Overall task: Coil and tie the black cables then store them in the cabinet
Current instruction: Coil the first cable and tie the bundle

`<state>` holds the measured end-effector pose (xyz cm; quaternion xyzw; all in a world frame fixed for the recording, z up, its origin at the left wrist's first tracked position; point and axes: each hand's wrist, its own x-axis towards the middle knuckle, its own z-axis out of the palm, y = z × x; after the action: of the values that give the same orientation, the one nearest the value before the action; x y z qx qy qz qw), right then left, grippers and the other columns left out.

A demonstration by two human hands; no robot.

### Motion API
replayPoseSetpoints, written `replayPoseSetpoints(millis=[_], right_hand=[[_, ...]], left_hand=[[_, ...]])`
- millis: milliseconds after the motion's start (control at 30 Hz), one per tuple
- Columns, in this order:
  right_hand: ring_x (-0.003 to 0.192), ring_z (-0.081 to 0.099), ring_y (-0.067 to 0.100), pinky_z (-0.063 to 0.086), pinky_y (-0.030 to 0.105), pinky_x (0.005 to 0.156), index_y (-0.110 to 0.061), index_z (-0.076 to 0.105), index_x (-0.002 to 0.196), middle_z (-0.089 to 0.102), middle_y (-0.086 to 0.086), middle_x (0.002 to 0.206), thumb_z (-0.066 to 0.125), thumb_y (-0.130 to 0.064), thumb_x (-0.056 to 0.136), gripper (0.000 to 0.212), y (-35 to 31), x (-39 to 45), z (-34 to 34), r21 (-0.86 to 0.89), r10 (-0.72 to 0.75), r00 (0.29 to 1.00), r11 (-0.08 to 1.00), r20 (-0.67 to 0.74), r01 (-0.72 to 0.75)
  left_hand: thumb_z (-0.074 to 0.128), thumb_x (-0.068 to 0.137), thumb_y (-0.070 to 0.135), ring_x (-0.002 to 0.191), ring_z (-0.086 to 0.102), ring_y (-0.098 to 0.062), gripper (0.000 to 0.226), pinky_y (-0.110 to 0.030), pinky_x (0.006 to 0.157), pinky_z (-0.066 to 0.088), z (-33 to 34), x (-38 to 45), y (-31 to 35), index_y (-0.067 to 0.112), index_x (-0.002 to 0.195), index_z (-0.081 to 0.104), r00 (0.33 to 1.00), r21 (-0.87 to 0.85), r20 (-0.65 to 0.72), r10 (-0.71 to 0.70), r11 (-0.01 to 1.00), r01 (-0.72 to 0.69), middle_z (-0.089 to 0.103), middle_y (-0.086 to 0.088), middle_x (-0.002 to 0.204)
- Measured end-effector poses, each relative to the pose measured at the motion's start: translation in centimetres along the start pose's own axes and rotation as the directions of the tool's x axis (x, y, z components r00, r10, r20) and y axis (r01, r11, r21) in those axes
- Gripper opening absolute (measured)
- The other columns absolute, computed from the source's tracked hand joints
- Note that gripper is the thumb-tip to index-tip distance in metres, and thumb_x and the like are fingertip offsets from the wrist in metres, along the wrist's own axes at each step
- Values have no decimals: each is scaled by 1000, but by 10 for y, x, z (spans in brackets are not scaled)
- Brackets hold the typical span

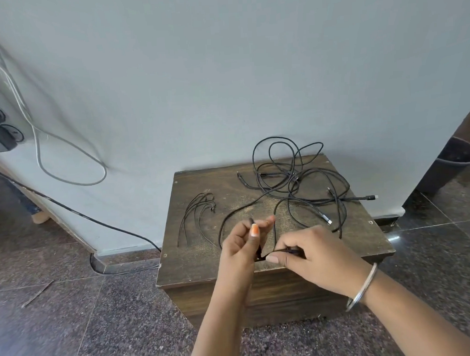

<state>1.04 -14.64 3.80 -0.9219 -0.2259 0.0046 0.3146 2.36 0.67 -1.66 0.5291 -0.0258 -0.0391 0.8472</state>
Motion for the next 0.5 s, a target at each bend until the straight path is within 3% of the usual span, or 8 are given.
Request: replayPoseSetpoints(millis=[133,200,300,400,500], right_hand=[[60,63,15,50,41,57,-23,71,70,68,-2,63,69,-54,70,31,1,4,-3,198,3,989,980,-147,26],[53,59,15,49,39,52,-18,69,66,66,-3,58,75,-50,64,33,4,8,-4,277,14,976,960,-216,48],[50,54,15,46,35,50,-12,65,63,63,1,56,81,-42,60,34,11,15,-3,360,55,956,931,-287,54],[59,62,27,49,42,61,-1,68,71,67,7,63,79,-21,66,24,16,20,1,578,108,965,814,-240,53],[76,61,39,47,48,70,-2,74,90,71,9,78,71,-16,74,20,18,21,6,615,140,973,789,-182,1]], left_hand=[[54,95,26,93,58,-26,24,-45,86,44,-1,-5,-1,8,104,67,971,299,203,-124,952,59,68,-18,99],[54,91,23,93,60,-27,23,-53,94,42,0,-7,1,8,101,69,950,291,233,-207,947,135,68,-21,87],[48,90,23,69,65,-25,28,-51,94,48,1,-8,7,6,89,69,914,70,260,-310,951,302,49,-6,49],[45,93,26,48,46,-14,31,-43,80,55,0,-10,12,8,78,65,868,-123,341,-361,898,422,30,4,43],[41,94,30,40,43,-10,38,-42,72,58,1,-13,16,7,72,63,875,-381,354,-330,804,457,28,7,36]])
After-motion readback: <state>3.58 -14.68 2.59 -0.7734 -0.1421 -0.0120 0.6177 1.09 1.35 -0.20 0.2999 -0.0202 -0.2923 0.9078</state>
